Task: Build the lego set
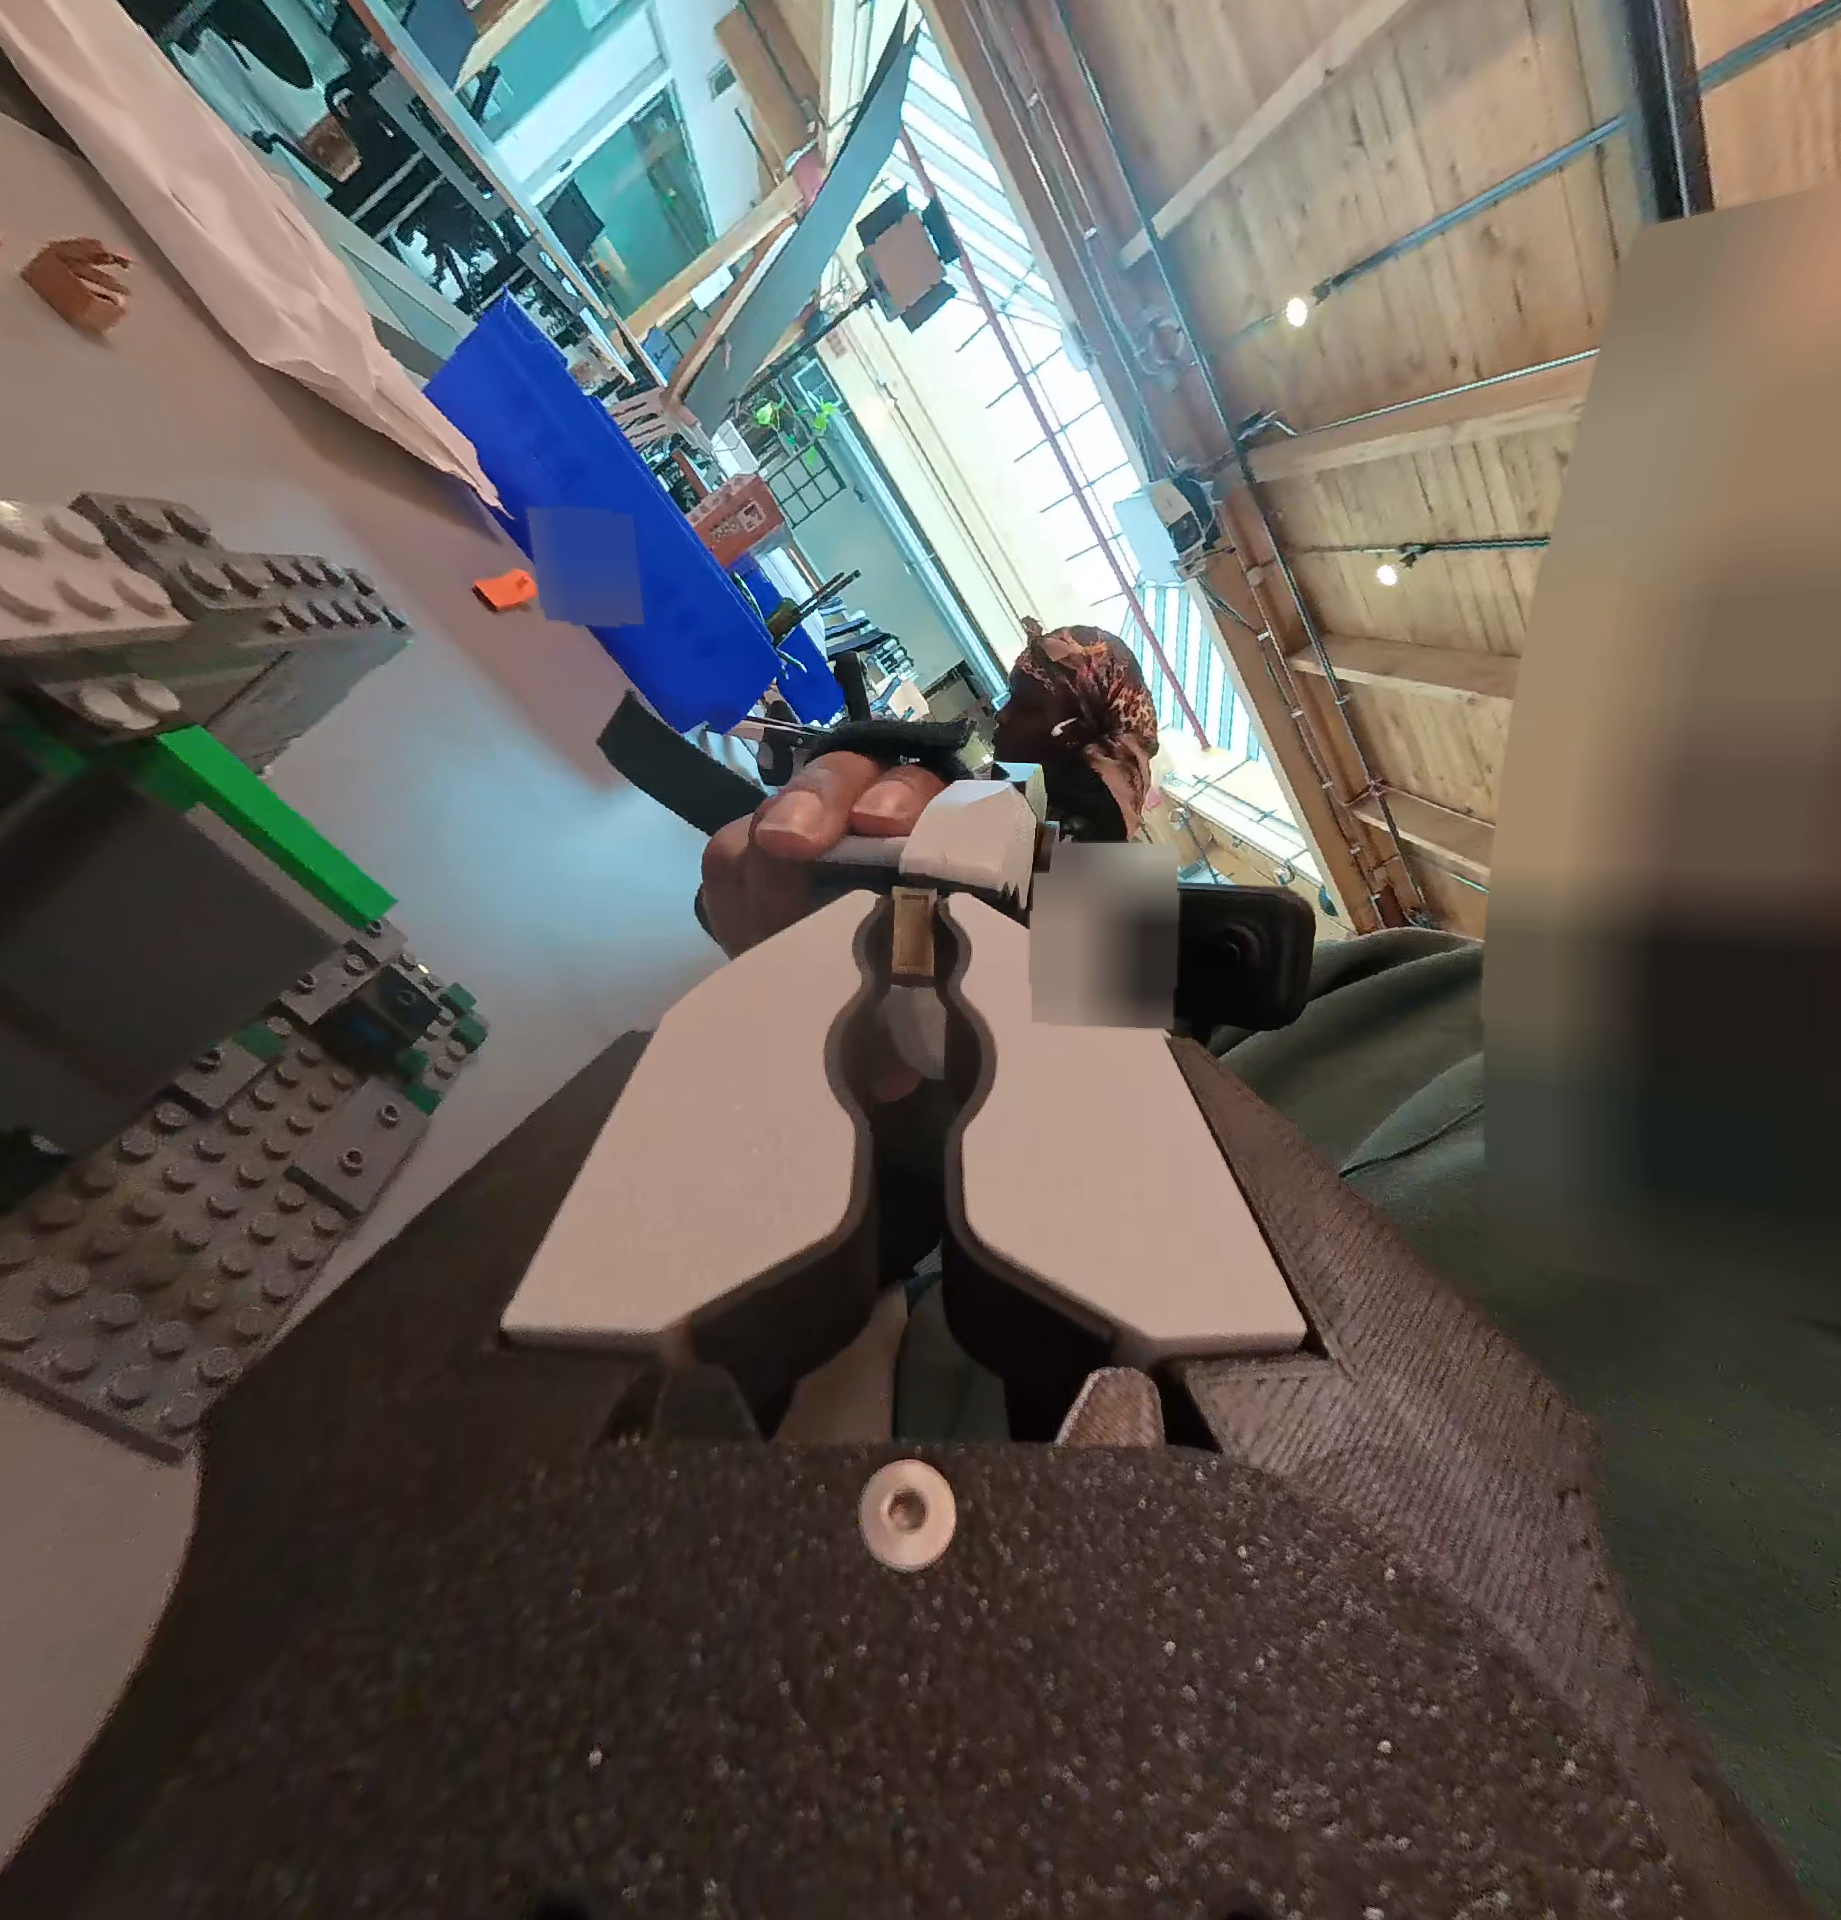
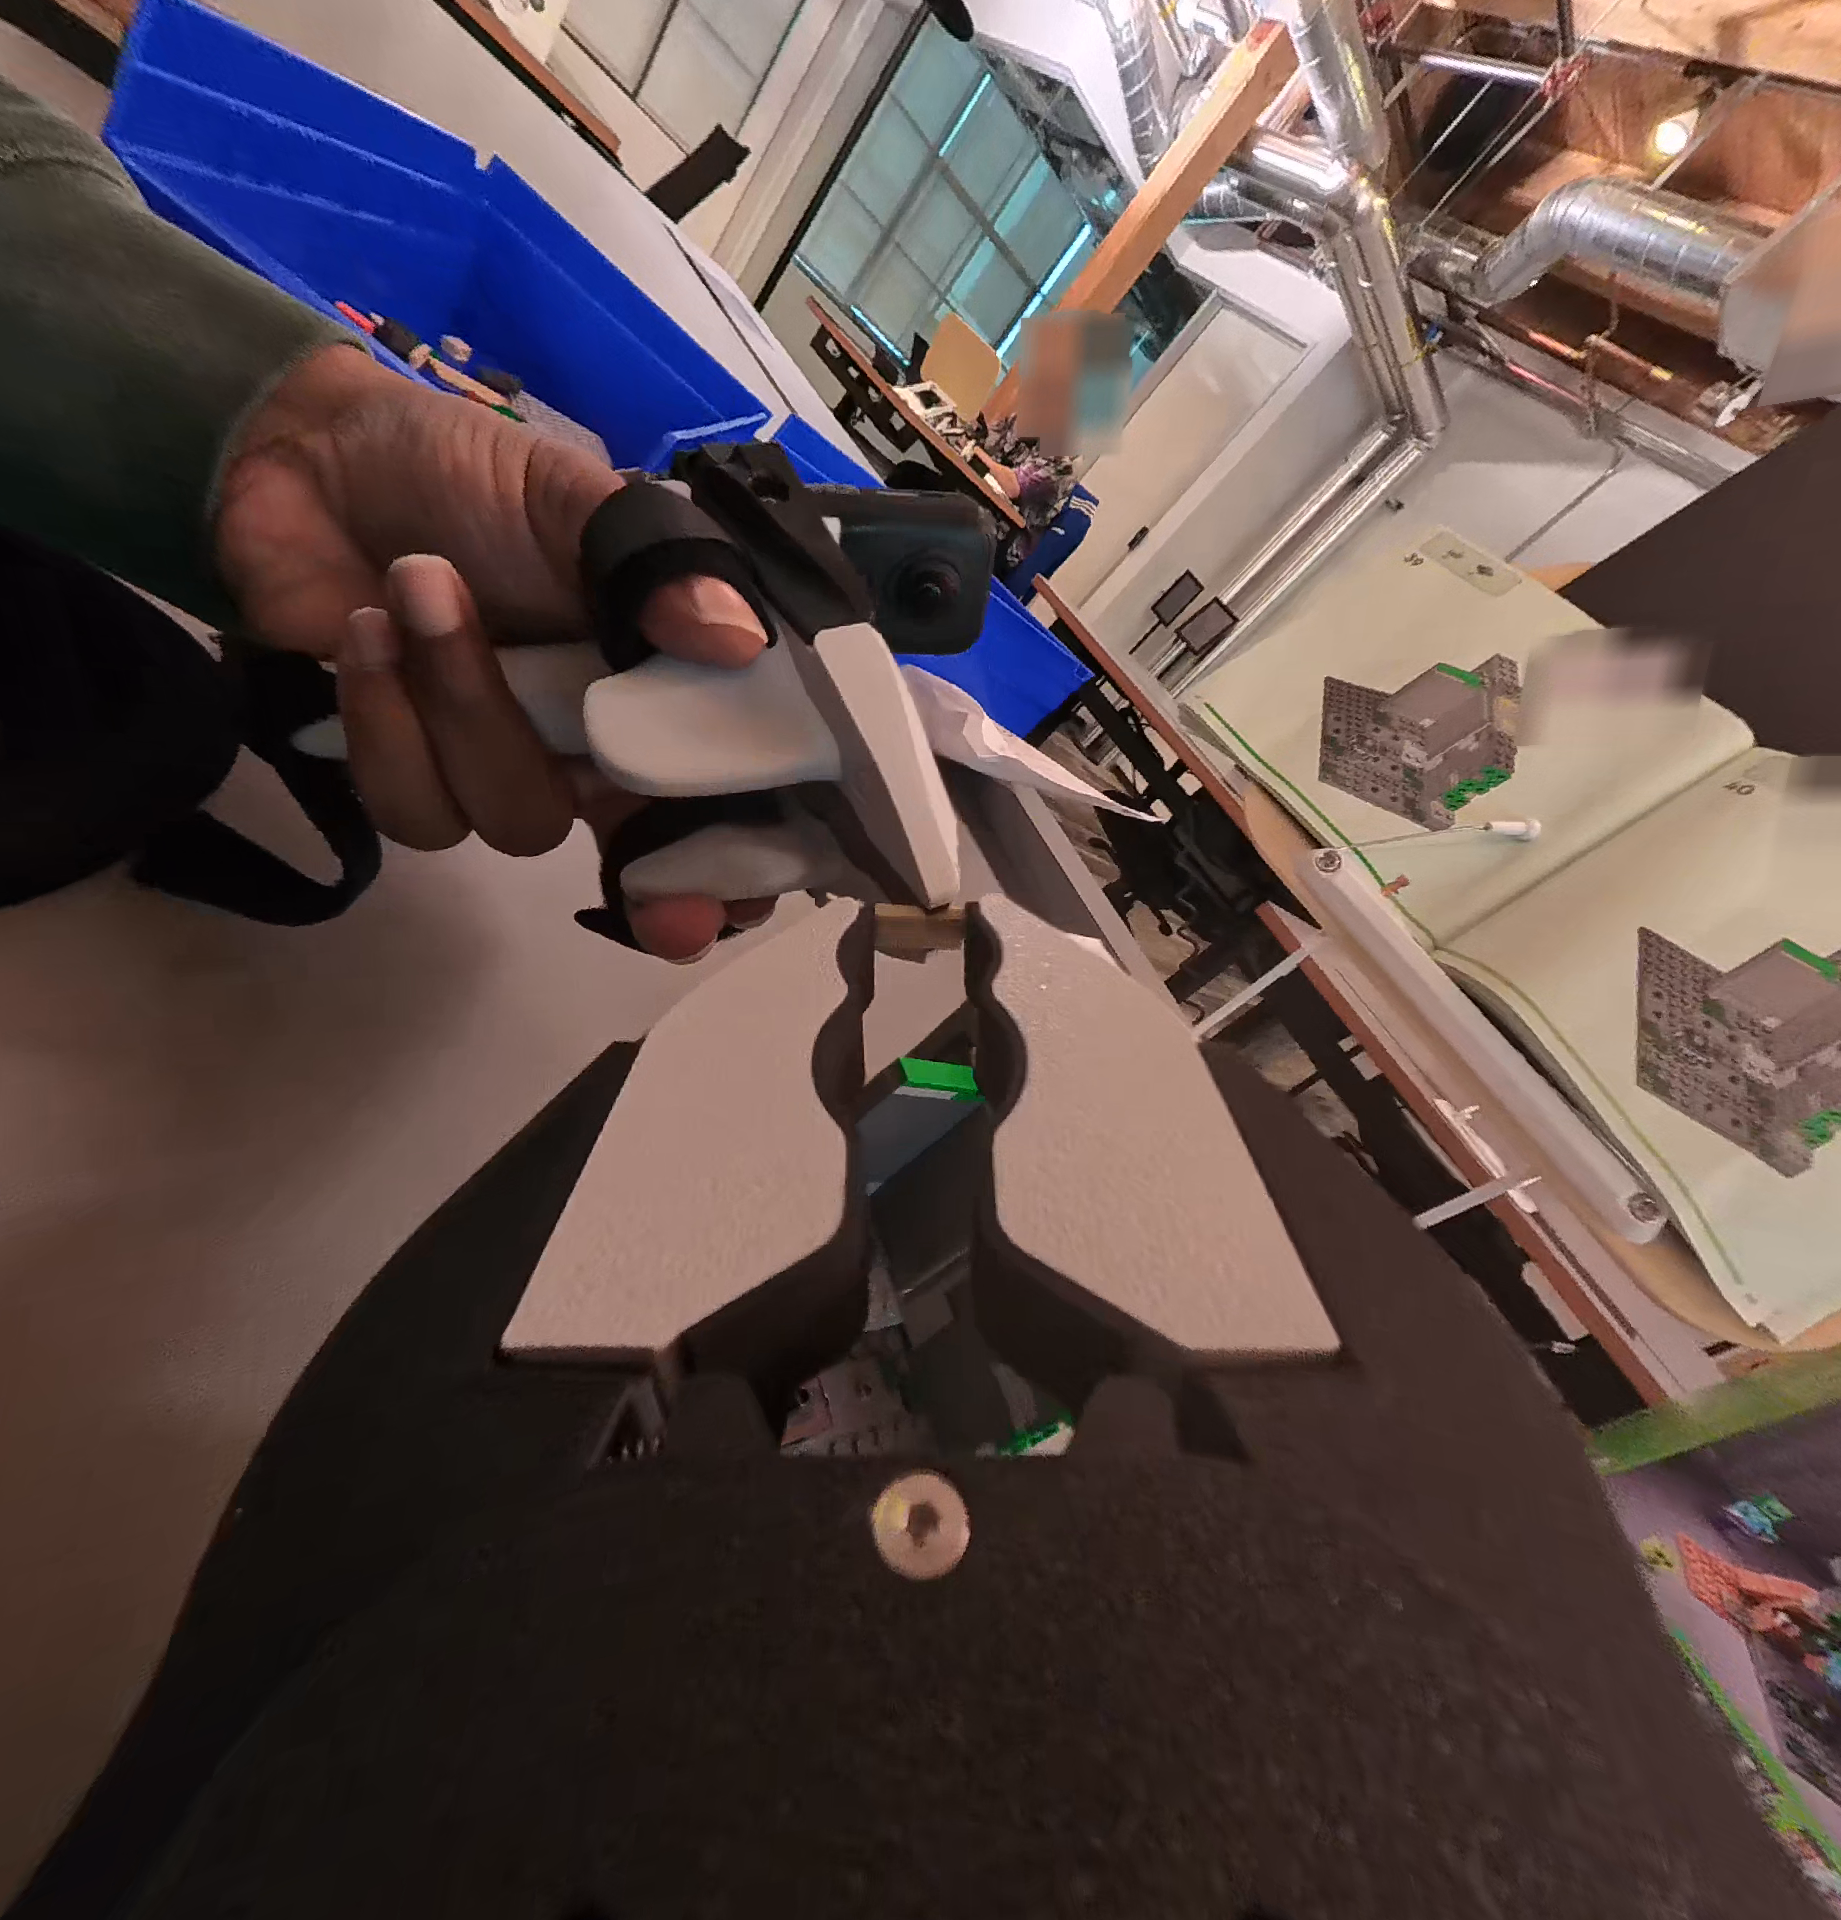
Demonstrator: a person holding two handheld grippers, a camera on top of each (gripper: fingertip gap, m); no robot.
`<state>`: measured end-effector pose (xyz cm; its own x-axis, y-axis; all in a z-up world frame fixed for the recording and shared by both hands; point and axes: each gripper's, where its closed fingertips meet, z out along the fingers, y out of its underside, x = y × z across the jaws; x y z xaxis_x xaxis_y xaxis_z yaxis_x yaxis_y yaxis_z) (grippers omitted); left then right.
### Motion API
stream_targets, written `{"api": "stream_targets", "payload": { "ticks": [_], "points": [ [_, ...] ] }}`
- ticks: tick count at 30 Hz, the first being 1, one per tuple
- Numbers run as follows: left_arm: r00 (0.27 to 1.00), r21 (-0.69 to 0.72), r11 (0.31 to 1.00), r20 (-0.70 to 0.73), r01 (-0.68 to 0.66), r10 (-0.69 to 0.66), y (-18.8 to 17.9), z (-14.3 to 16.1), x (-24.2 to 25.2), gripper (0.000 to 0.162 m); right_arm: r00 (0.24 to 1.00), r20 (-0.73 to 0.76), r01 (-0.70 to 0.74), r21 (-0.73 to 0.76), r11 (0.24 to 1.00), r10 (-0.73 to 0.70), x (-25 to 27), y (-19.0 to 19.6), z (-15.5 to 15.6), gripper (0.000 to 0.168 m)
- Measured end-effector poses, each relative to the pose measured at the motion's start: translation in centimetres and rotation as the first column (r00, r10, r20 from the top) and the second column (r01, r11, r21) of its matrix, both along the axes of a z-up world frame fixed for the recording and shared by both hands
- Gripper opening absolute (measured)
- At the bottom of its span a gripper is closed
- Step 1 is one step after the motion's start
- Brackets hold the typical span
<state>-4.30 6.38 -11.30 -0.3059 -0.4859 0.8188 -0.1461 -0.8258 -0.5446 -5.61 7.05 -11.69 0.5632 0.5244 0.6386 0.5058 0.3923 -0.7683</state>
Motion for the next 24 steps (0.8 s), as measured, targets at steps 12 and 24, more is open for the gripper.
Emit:
{"api": "stream_targets", "payload": {
  "ticks": [12,24],
  "points": [
    [0.957,0.158,0.957,-0.196,0.245,-0.212,-3.7,-2.9,-1.1,0.022,0.883,0.294,-0.293,-0.262,0.919,0.365,-1.0,-3.7,-2.7,0.016],
    [0.906,0.234,0.886,-0.245,0.401,-0.345,-6.9,-4.8,-1.5,0.008,0.658,0.48,-0.396,-0.434,0.809,0.58,-1.4,-6.4,-4.6,0.016]
  ]
}}
